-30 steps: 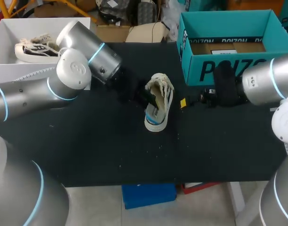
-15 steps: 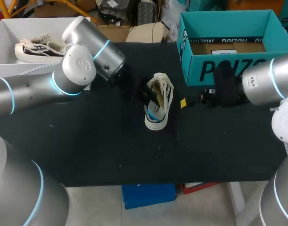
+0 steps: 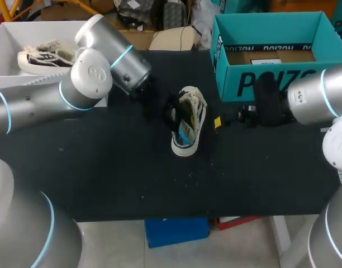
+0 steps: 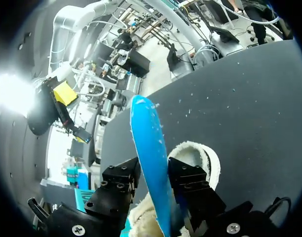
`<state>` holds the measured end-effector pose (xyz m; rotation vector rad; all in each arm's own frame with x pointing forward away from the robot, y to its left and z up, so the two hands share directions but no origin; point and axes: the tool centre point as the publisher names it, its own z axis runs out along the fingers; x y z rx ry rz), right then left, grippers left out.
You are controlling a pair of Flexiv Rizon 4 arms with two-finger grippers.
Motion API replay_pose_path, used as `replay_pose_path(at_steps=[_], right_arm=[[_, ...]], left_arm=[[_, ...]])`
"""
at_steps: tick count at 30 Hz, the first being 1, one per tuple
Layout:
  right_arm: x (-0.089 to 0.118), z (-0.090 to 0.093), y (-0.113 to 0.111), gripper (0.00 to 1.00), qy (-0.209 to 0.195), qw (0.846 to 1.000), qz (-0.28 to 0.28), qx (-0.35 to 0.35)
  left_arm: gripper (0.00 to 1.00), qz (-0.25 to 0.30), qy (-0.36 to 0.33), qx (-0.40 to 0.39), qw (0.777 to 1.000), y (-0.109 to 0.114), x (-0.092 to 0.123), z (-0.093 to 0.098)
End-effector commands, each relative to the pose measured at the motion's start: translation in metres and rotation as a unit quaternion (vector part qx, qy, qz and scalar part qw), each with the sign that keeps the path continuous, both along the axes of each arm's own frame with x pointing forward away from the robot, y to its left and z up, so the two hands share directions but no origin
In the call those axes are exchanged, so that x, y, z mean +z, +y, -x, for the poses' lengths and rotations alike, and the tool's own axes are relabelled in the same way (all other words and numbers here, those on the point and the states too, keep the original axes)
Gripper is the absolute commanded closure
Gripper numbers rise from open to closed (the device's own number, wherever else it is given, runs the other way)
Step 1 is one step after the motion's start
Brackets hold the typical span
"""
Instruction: Take the shoe out of the shoebox, open the shoe tongue, remove and reinsert the insole, then place the shoe into the shoebox
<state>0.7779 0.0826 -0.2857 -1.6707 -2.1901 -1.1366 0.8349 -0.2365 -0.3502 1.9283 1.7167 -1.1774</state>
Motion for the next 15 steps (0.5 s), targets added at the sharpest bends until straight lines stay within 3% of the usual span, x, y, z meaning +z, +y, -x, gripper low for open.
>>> replay_pose_path(at_steps=[1,9,15], right_arm=[[0.000,0.000,0.001,0.00,0.001,1.000,0.001,0.000],[0.000,0.000,0.001,0.00,0.001,1.000,0.001,0.000],[0.000,0.000,0.001,0.00,0.001,1.000,0.001,0.000]], left_arm=[[0.66,-0.002,-0.010,0.007,1.000,0.009,0.006,0.022],[0.67,-0.008,-0.009,0.005,1.000,0.022,0.008,0.040],[0.66,-0.016,-0.011,0.017,1.000,0.033,0.008,0.042]])
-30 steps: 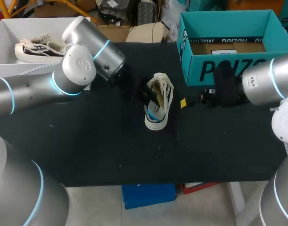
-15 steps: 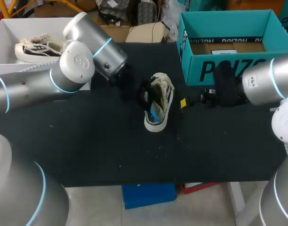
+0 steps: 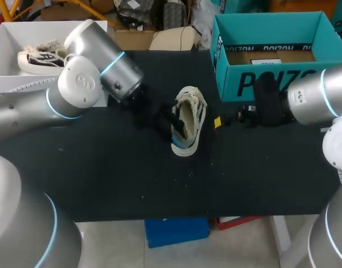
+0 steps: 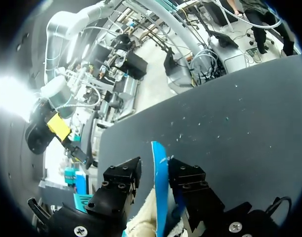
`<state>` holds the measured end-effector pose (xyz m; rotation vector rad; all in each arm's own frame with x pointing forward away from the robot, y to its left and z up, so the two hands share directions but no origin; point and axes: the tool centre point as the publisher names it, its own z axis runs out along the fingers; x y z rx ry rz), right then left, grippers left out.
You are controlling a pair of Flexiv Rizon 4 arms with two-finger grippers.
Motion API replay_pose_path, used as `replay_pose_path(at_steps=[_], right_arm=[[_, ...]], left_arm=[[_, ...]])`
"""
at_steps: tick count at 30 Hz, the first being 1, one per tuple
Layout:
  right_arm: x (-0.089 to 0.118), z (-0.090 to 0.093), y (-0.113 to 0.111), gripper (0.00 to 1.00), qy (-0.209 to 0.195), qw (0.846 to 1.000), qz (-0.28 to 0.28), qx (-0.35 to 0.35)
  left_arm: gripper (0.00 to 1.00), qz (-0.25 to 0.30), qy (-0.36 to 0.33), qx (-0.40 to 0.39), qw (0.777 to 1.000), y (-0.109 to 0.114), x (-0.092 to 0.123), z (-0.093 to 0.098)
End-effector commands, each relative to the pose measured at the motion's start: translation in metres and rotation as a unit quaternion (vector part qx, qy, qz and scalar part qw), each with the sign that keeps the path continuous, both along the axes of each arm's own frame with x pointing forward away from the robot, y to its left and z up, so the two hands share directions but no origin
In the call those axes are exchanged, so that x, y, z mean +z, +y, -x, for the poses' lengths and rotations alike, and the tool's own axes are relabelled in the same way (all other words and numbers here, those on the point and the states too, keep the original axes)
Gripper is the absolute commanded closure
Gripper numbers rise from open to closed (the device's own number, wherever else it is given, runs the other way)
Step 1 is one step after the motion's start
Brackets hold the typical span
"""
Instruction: Take the shoe out of the shoebox, open the shoe tongue, remove and reinsert the insole, then place the shoe into the shoebox
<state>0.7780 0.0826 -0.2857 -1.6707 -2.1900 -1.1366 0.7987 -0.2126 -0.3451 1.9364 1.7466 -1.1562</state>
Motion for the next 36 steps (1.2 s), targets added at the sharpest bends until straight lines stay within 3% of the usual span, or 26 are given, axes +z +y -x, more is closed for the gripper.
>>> replay_pose_path(at_steps=[1,7,10,11,12,20,36], right_arm=[[0.000,0.000,0.001,0.00,0.001,1.000,0.001,0.000],[0.000,0.000,0.001,0.00,0.001,1.000,0.001,0.000],[0.000,0.000,0.001,0.00,0.001,1.000,0.001,0.000],[0.000,0.000,0.001,0.00,0.001,1.000,0.001,0.000],[0.000,0.000,0.001,0.00,0.001,1.000,0.001,0.000],[0.000,0.000,0.001,0.00,0.001,1.000,0.001,0.000],[0.000,0.000,0.001,0.00,0.001,1.000,0.001,0.000]], left_arm=[[0.65,-0.003,-0.010,0.016,1.000,0.010,0.002,0.005],[0.68,-0.010,-0.011,0.024,1.000,0.016,-0.002,0.002],[0.87,-0.016,-0.011,0.024,1.000,0.015,-0.004,0.003],[0.98,-0.018,-0.011,0.023,1.000,0.015,-0.005,0.003],[1.00,-0.019,-0.010,0.022,1.000,0.014,-0.006,0.004],[1.00,-0.035,-0.012,0.026,0.999,0.015,-0.009,-0.001],[1.00,-0.037,-0.010,0.034,0.999,0.004,-0.019,-0.029]])
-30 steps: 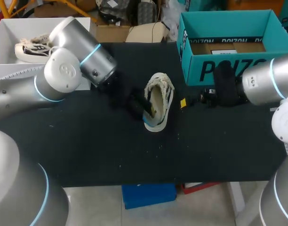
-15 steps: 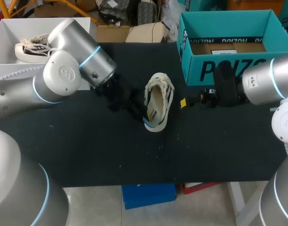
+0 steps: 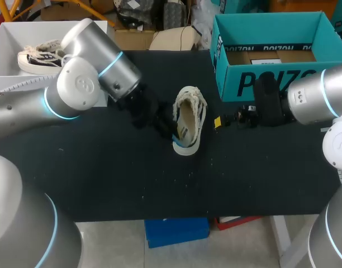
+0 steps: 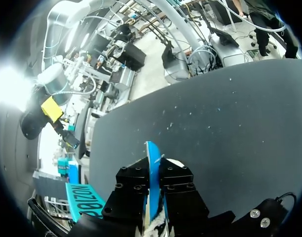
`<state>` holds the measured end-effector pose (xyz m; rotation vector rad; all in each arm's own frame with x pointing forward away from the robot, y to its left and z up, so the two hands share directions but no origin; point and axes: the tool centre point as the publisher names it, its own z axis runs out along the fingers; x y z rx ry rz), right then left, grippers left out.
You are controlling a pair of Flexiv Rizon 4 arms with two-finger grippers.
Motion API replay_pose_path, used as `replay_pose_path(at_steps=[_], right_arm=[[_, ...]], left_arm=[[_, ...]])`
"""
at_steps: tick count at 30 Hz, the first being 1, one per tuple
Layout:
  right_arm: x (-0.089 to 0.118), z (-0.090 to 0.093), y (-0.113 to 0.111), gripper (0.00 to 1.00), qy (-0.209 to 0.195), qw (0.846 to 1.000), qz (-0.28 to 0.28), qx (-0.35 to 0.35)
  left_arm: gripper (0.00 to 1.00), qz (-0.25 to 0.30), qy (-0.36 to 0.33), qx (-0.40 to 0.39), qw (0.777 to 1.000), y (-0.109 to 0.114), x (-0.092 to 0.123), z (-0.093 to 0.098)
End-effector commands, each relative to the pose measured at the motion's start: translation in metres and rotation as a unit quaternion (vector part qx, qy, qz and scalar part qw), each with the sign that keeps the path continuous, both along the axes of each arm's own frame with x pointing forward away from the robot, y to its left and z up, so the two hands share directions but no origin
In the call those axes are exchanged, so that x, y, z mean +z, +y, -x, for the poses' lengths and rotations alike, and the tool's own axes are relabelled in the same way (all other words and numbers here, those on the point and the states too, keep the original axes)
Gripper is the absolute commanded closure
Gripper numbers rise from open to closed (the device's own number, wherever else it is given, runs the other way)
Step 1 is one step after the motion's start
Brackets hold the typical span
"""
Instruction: Take the shoe out of the shoebox, open the shoe tongue, remove and reinsert the insole, then place the shoe into the shoebox
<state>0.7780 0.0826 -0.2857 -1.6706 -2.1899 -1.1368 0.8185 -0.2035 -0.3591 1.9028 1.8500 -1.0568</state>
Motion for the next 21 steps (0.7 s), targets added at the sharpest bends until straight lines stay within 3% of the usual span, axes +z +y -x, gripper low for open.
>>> replay_pose_path(at_steps=[1,10,21], right_arm=[[0.000,0.000,0.001,0.00,0.001,1.000,0.001,0.000],[0.000,0.000,0.001,0.00,0.001,1.000,0.001,0.000],[0.000,0.000,0.001,0.00,0.001,1.000,0.001,0.000]], left_arm=[[1.00,-0.003,0.002,0.000,1.000,-0.005,-0.005,-0.011],[1.00,-0.004,-0.003,0.003,1.000,-0.006,0.003,-0.009],[1.00,-0.019,0.005,0.046,0.999,-0.009,0.011,0.027]])
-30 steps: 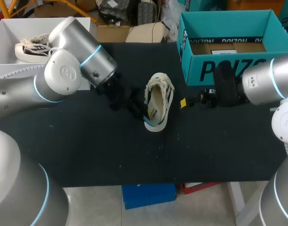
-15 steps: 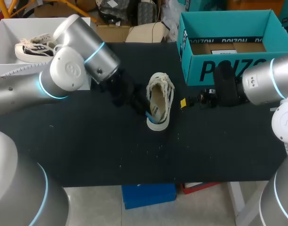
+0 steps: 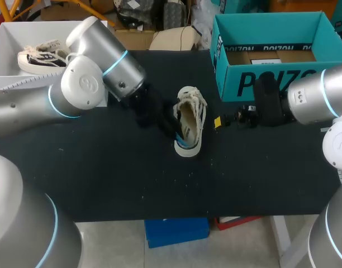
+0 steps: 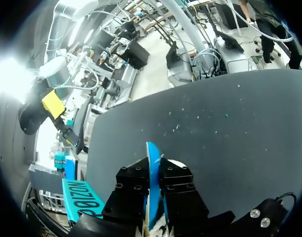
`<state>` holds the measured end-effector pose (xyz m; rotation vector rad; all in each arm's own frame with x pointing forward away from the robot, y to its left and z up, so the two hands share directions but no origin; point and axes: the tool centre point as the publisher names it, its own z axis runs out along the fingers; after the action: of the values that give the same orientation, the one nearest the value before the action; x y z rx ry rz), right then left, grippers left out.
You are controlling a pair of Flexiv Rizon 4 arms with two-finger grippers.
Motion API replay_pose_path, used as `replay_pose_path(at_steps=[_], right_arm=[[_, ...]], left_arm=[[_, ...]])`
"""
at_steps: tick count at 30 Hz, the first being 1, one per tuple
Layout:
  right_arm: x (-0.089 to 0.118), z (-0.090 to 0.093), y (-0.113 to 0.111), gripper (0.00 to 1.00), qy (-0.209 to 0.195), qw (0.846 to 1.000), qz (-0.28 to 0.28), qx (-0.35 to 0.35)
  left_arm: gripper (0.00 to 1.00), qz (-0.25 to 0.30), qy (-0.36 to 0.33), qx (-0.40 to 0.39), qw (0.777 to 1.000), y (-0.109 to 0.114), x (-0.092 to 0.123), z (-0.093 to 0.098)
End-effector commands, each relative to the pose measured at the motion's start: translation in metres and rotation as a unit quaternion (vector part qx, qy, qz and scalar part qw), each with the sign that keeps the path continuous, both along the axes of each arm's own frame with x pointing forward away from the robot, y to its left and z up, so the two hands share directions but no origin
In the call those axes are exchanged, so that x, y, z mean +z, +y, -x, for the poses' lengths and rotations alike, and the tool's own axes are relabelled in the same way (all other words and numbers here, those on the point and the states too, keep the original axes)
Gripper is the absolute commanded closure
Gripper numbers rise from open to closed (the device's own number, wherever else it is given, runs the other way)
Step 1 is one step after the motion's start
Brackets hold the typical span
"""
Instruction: Take the shoe out of the shoebox, open the shoe tongue, remove and reinsert the insole, then place the shoe into the shoebox
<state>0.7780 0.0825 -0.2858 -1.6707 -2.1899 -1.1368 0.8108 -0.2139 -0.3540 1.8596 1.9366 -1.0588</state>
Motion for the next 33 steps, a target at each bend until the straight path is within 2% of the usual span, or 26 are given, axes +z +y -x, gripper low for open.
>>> replay_pose_path(at_steps=[1,8,14,24,33], right_arm=[[0.000,0.000,0.001,0.00,0.001,1.000,0.001,0.000],[0.000,0.000,0.001,0.00,0.001,1.000,0.001,0.000],[0.000,0.000,0.001,0.00,0.001,1.000,0.001,0.000],[0.000,0.000,0.001,0.00,0.001,1.000,0.001,0.000],[0.000,0.000,0.001,0.00,0.001,1.000,0.001,0.000]], left_arm=[[1.00,-0.002,-0.014,0.026,1.000,0.001,0.005,0.021],[1.00,0.006,-0.016,0.059,0.998,0.004,0.005,0.038],[1.00,0.013,-0.014,0.086,0.996,0.010,0.000,0.040],[1.00,0.022,-0.010,0.095,0.995,0.008,-0.010,0.017],[1.00,0.030,-0.021,0.098,0.995,0.003,-0.006,-0.007]])
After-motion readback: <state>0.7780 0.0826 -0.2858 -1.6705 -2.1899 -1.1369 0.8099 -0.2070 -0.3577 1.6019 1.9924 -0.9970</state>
